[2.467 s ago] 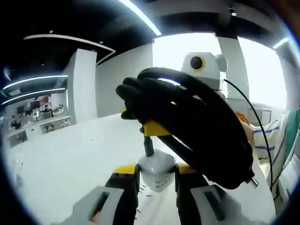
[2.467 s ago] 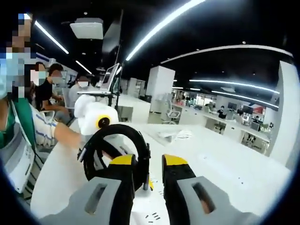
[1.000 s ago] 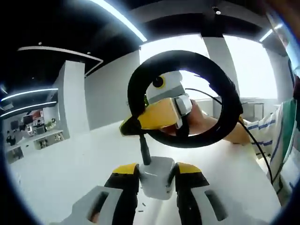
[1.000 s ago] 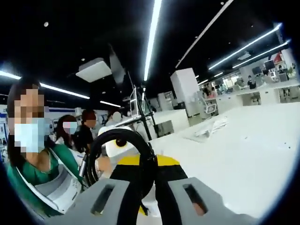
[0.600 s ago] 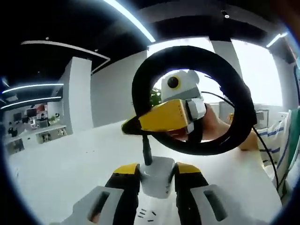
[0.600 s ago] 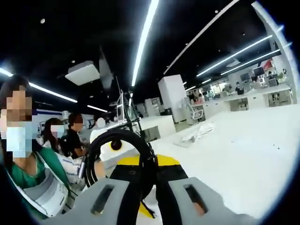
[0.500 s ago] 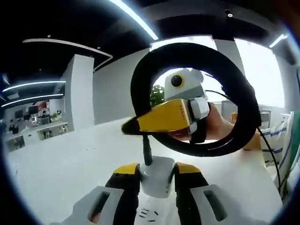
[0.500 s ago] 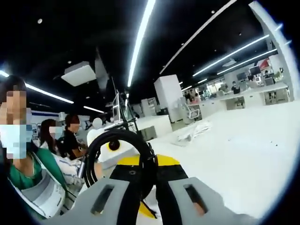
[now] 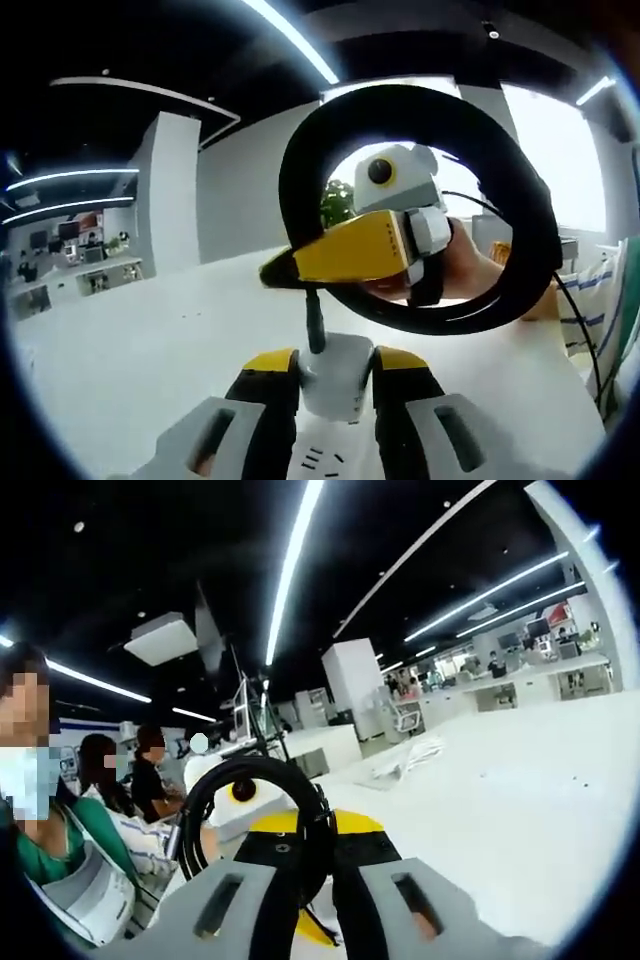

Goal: Straighten the power strip on the desk, plug the charger into it

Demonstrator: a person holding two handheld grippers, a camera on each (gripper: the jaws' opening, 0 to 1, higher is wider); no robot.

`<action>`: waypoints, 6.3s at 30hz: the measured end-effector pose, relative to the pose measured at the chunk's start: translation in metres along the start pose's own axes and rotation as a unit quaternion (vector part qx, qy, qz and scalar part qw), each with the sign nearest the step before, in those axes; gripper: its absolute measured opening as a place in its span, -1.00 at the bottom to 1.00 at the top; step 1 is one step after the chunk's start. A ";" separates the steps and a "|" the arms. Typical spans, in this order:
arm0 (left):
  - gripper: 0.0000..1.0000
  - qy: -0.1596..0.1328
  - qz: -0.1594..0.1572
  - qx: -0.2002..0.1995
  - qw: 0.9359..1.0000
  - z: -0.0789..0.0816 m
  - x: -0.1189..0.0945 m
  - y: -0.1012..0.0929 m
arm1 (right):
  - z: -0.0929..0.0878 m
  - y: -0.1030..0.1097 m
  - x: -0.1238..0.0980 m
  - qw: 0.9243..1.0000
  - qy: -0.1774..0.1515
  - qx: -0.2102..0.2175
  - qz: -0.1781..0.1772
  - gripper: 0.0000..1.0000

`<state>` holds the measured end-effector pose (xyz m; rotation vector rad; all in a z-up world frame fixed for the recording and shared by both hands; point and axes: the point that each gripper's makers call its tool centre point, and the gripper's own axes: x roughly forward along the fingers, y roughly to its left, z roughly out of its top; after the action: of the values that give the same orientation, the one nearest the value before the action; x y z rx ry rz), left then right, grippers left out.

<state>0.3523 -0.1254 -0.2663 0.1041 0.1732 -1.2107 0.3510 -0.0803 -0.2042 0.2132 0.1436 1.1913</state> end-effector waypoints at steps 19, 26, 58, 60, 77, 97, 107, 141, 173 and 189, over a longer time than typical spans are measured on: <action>-0.46 -0.016 -0.008 0.013 1.000 -0.003 0.005 -0.001 | -0.002 -0.005 -0.005 1.000 0.007 -0.003 -0.012 -0.84; -0.47 -0.020 -0.008 0.018 1.000 -0.004 0.005 -0.002 | -0.002 -0.006 -0.007 1.000 0.018 -0.011 -0.014 -0.84; -0.48 -0.027 -0.018 0.017 0.999 -0.010 0.006 -0.002 | -0.015 -0.007 -0.010 0.997 0.054 -0.052 -0.013 -0.86; -0.48 -0.027 -0.018 0.018 0.999 -0.010 0.006 -0.002 | -0.015 -0.007 -0.011 0.997 0.052 -0.050 -0.012 -0.85; -0.49 -0.028 -0.021 0.031 0.999 -0.010 0.007 -0.003 | -0.018 -0.003 -0.011 0.997 0.063 -0.054 -0.001 -0.86; -0.45 0.021 -0.005 0.064 0.998 -0.025 0.006 -0.002 | -0.013 -0.004 -0.014 0.994 0.071 -0.087 0.016 -0.82; -0.41 0.035 -0.002 0.082 0.996 -0.027 -0.018 -0.004 | -0.016 0.000 -0.013 0.981 0.130 -0.141 0.000 -0.78; -0.39 0.024 0.039 0.121 0.992 -0.017 -0.101 0.030 | -0.051 -0.006 -0.028 0.861 0.432 -0.266 -0.031 -0.67; -0.36 0.067 0.062 0.142 0.986 -0.033 -0.117 0.037 | -0.075 -0.009 -0.029 0.766 0.551 -0.331 -0.029 -0.54; -0.35 0.072 0.053 0.134 0.987 -0.040 -0.115 0.033 | -0.077 -0.015 -0.030 0.736 0.592 -0.329 -0.007 -0.55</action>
<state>0.3405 -0.0012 -0.2843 0.4327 0.1286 -1.1146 0.3363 -0.1064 -0.2828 -1.2239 0.8157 1.1295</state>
